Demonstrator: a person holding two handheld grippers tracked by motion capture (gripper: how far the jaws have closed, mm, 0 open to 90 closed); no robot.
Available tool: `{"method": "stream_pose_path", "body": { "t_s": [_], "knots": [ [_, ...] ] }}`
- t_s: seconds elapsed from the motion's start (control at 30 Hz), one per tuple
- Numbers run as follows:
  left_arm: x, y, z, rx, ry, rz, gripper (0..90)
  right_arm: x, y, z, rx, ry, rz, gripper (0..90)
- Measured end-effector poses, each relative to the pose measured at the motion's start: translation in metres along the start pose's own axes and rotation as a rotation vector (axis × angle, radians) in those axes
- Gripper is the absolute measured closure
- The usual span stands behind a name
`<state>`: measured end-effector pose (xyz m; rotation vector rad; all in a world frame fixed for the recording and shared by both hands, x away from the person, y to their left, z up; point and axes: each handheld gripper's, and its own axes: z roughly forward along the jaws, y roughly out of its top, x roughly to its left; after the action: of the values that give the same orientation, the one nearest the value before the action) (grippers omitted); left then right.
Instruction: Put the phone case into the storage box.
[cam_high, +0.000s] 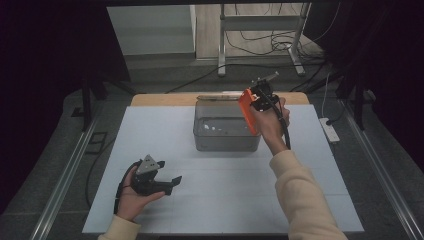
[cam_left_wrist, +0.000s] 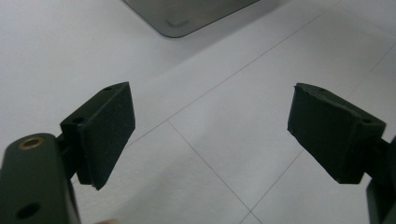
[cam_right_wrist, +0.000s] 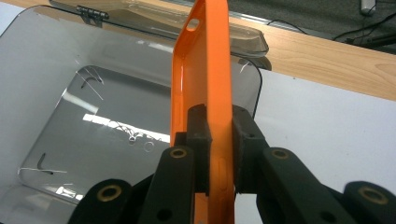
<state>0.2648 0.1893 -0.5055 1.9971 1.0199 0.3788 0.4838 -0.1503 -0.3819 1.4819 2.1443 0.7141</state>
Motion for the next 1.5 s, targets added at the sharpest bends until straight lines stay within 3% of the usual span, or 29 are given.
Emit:
{"method": "stream_pose_path", "body": {
  "t_s": [1.5],
  "knots": [
    [-0.001,0.0,0.001,0.002,-0.004,0.005,15.4,0.007,-0.005,0.023,0.071,-0.065,-0.027,79.7]
  ]
}}
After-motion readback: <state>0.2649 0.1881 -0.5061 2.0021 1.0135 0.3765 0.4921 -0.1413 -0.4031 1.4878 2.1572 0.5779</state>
